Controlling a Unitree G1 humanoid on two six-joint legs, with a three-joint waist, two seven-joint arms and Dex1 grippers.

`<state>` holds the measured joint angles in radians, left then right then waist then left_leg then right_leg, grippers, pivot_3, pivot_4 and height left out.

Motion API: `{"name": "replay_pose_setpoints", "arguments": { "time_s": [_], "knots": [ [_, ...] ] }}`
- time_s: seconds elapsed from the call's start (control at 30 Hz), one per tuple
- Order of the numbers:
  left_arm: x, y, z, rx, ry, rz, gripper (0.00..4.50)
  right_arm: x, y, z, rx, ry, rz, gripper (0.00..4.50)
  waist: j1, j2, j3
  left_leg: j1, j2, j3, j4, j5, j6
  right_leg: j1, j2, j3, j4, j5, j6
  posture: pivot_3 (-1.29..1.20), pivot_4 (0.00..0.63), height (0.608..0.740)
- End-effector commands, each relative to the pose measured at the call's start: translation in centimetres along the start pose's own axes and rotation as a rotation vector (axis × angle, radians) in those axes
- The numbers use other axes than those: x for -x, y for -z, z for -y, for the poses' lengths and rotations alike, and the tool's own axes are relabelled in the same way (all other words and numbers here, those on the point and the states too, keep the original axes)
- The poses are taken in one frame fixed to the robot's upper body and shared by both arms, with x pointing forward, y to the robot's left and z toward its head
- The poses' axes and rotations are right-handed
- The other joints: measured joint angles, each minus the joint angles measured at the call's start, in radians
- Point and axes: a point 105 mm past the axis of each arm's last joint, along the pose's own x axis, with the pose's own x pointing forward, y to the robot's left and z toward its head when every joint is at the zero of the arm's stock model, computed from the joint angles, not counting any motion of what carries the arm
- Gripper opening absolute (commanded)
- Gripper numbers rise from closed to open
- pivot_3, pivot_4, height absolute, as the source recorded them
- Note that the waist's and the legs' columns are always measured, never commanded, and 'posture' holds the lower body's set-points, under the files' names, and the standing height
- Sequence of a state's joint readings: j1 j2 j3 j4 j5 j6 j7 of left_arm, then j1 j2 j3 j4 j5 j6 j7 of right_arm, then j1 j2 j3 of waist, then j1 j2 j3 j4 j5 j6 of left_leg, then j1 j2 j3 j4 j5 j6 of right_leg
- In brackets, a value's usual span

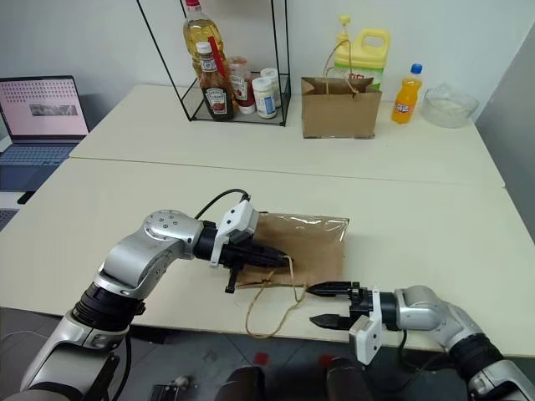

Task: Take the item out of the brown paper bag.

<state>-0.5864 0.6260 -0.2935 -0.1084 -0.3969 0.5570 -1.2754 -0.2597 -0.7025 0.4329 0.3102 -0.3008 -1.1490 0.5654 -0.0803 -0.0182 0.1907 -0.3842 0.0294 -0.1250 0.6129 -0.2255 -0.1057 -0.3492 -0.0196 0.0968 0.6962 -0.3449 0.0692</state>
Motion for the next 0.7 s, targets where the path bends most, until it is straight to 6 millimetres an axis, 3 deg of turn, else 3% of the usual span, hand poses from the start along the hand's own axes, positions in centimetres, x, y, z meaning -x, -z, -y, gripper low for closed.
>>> {"name": "replay_pose_setpoints", "arguments": {
  "time_s": [0.03, 0.27, 0.5, 0.7],
  "knots": [
    [0.6, -1.2, -0.1, -0.053, -0.022, 0.03, 0.0, 0.2, -0.4, 0.2, 0.02, 0.002, 0.018, 2.65, 0.0, 0.0, 0.0, 0.0, 0.0, 0.0, 0.0, 0.0, 0.0, 0.0, 0.0, 0.0, 0.0, 0.0, 0.0, 0.0, 0.15, 0.74],
    [0.6, -1.3, -0.1, -0.059, -0.021, 0.031, 0.0, -0.1, -0.6, -0.6, 0.053, -0.043, 0.041, 2.65, 0.0, 0.0, 0.0, 0.0, 0.0, 0.0, 0.0, 0.0, 0.0, 0.0, 0.0, 0.0, 0.0, 0.0, 0.0, 0.0, 0.15, 0.74],
    [0.6, -1.5, -0.2, -0.066, -0.025, 0.032, 0.0, -1.9, -1.2, -0.6, 0.084, -0.048, 0.101, 2.65, -0.001, 0.0, 0.0, 0.0, 0.0, 0.0, 0.0, 0.0, 0.0, 0.0, 0.0, 0.0, 0.0, 0.0, 0.0, 0.0, 0.15, 0.74],
    [0.5, -1.7, -0.2, -0.069, -0.027, 0.033, 0.0, -3.5, -0.1, 0.4, 0.079, -0.009, 0.074, 2.65, -0.002, 0.0, 0.0, 0.0, 0.0, 0.0, 0.0, 0.0, 0.0, 0.0, 0.0, 0.0, 0.0, 0.0, 0.0, 0.0, 0.15, 0.74]
  ]
}}
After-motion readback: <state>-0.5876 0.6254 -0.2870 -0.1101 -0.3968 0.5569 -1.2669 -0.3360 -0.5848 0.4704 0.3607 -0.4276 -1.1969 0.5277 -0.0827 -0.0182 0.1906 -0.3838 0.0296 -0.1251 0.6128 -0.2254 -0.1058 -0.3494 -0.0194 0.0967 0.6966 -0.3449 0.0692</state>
